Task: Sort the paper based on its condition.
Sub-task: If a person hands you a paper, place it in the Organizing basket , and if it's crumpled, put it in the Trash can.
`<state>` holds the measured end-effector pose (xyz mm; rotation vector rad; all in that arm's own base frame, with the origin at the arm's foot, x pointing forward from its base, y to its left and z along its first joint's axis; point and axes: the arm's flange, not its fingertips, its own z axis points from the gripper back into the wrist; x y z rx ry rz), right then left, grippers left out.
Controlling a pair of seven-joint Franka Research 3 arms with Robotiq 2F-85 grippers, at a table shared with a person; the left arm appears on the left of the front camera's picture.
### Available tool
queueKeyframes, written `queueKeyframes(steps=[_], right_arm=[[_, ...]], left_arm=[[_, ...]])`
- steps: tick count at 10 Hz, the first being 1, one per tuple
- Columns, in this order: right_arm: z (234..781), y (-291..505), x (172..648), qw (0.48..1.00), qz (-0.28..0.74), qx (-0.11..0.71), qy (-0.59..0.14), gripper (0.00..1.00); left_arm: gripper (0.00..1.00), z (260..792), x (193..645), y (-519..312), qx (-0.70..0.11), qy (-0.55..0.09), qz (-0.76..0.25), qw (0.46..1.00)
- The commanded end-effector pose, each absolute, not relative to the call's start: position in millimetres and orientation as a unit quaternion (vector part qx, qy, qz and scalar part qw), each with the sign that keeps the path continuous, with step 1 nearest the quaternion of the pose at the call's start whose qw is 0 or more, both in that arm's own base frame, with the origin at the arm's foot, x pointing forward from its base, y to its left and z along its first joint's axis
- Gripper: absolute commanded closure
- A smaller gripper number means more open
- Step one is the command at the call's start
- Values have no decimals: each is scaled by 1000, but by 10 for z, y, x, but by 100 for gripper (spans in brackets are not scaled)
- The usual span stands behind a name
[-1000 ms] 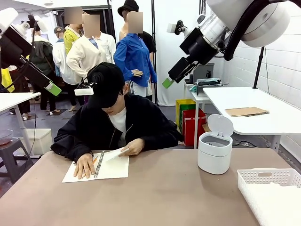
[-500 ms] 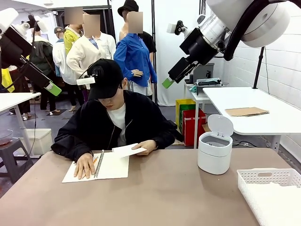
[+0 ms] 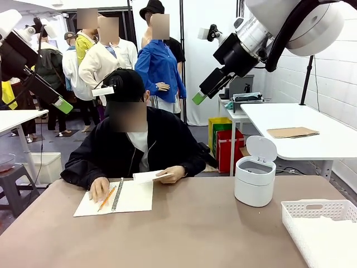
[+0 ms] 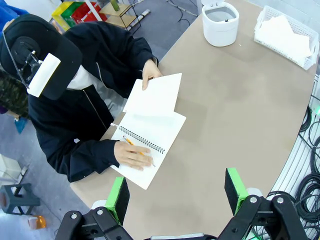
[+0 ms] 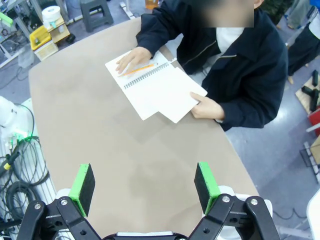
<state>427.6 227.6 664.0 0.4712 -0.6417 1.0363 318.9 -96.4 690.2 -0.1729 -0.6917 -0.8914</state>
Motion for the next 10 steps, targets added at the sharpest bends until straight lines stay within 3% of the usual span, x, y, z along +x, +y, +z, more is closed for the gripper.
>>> queueKeyframes(steps=[1,10], right_arm=[[6637,2270,4277,794,480,223,-298,0],[6637,2270,4277,794,480,223,-298,0]], left_arm=[[0,6907,3185,-957,-83,-328,-422,841],[0,6907,3185,-957,-83,-328,-422,841]])
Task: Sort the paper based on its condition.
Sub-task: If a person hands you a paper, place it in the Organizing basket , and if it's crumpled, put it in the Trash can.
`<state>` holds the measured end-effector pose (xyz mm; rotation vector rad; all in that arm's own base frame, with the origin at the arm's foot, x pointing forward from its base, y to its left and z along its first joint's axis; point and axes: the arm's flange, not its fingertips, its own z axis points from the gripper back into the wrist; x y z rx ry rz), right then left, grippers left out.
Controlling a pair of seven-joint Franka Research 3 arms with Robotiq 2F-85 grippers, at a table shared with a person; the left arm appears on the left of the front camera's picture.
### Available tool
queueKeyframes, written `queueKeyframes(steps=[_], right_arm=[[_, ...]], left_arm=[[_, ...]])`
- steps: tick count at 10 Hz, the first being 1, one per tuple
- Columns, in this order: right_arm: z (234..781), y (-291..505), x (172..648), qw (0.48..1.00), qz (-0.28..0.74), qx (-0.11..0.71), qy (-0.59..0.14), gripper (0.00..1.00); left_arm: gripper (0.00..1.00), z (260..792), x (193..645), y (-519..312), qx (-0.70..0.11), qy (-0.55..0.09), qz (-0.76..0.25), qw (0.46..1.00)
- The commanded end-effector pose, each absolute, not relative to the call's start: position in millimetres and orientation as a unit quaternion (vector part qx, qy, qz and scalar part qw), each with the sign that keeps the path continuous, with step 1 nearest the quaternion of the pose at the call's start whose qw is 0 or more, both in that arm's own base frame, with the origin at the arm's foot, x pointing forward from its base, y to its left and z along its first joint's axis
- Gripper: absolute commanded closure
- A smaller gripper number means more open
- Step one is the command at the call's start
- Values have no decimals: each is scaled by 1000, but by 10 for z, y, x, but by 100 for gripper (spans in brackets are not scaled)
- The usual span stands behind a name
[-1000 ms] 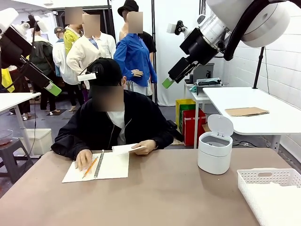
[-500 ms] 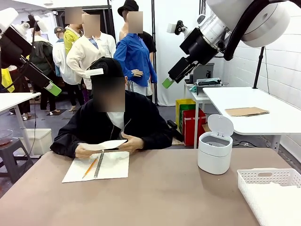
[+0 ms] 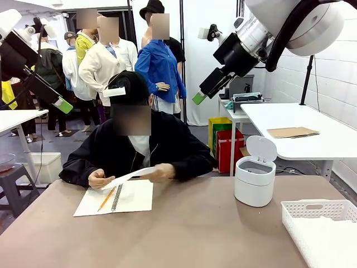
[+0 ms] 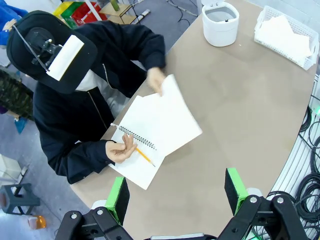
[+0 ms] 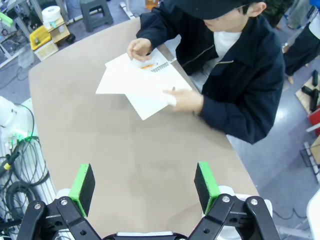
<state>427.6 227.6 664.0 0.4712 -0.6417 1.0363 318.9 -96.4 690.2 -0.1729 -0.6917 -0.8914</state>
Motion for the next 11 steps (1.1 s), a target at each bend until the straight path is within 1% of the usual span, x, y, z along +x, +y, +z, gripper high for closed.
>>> queueKeyframes(steps=[1,11], right_arm=[[6637,2270,4277,794,480,223,-298,0],[6637,2270,4277,794,480,223,-298,0]], left_arm=[[0,6907,3185,-957,-83,-328,-422,841],[0,6907,3185,-957,-83,-328,-422,841]])
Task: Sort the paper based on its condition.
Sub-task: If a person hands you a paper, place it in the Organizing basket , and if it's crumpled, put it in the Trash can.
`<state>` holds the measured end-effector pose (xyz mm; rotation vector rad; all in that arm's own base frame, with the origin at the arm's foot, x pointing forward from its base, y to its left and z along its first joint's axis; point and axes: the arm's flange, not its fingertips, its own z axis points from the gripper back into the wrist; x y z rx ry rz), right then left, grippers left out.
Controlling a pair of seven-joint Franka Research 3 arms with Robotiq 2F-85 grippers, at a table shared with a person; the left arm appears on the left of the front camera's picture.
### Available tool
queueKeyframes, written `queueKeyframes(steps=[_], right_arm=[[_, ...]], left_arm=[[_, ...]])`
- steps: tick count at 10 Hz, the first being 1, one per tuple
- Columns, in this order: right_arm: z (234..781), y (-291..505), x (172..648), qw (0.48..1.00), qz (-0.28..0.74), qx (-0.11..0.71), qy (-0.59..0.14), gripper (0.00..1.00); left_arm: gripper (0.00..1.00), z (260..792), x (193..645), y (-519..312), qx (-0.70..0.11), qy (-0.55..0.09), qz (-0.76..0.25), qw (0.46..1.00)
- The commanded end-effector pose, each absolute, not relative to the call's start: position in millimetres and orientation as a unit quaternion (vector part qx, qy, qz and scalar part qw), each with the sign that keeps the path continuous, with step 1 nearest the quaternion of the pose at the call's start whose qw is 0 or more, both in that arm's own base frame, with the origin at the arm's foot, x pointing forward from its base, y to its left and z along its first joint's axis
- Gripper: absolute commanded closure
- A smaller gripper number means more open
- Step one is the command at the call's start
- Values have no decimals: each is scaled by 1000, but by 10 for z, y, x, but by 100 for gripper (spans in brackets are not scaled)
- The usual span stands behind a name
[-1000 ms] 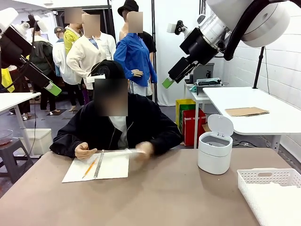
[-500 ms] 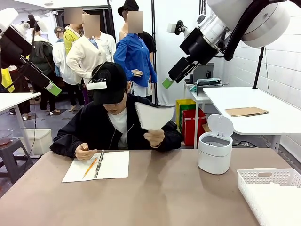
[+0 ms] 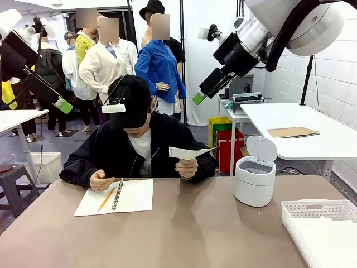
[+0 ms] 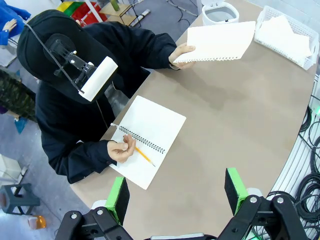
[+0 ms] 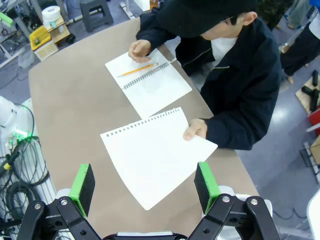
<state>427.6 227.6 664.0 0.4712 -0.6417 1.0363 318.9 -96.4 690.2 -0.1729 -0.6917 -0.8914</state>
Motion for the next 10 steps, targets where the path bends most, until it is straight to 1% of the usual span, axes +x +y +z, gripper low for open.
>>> queueKeyframes(steps=[1,10], right_arm=[[6637,2270,4277,794,480,223,-298,0],[6637,2270,4277,794,480,223,-298,0]], left_arm=[[0,6907,3185,-957,-83,-328,-422,841],[0,6907,3185,-957,-83,-328,-422,841]])
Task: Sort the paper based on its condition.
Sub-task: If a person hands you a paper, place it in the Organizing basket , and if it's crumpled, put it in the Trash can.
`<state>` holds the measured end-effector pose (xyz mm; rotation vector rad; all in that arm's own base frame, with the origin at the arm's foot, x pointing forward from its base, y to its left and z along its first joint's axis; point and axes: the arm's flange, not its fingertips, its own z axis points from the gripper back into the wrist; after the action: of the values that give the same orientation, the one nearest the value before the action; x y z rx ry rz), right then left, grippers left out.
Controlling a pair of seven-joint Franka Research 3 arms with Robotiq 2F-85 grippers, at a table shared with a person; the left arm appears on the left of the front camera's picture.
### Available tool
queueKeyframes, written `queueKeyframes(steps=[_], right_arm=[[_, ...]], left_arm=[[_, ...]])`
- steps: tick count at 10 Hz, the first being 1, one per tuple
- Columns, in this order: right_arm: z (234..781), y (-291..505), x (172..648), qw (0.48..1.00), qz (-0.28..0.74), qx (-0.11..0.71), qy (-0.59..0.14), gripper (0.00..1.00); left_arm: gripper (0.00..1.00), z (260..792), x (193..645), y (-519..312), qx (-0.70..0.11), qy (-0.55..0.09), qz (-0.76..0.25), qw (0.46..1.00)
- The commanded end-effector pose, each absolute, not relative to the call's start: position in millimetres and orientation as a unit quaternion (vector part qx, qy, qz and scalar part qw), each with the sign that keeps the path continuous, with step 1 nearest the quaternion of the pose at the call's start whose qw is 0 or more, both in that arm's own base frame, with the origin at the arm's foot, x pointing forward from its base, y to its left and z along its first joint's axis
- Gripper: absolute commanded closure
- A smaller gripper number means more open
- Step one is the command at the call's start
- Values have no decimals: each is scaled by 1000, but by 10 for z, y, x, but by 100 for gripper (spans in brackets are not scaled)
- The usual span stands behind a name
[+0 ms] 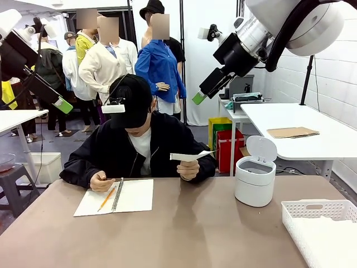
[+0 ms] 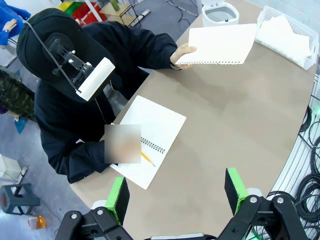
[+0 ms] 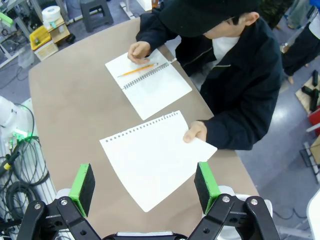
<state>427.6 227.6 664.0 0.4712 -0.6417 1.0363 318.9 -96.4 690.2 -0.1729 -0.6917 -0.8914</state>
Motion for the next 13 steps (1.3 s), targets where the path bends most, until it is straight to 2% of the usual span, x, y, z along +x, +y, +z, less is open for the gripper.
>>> queueKeyframes(steps=[1,2,4,6,8,10,12,13], right_arm=[[6637,2270,4277,794,480,223,-298,0],[6640,2276,4276,794,482,219,-299,0],[6616,2157,4472,831,405,284,-254,0],[6493,1997,4756,863,307,362,-172,0],[6341,1826,4982,886,237,380,-123,0],[6058,1692,5216,918,119,373,-62,0],[5813,1547,5399,915,7,404,-11,0],[5657,1543,5453,922,-39,385,-4,0]], left_arm=[[0,6907,3185,-957,-83,-328,-422,841],[0,6907,3185,-957,-83,-328,-422,841],[0,6907,3185,-957,-83,-328,-422,841],[0,6907,3185,-957,-83,-328,-422,841],[0,6907,3185,-957,-83,-328,-422,841],[0,6907,3185,-957,-83,-328,-422,841],[0,6907,3185,-957,-83,-328,-422,841],[0,6907,3185,-957,-83,-328,-422,841]])
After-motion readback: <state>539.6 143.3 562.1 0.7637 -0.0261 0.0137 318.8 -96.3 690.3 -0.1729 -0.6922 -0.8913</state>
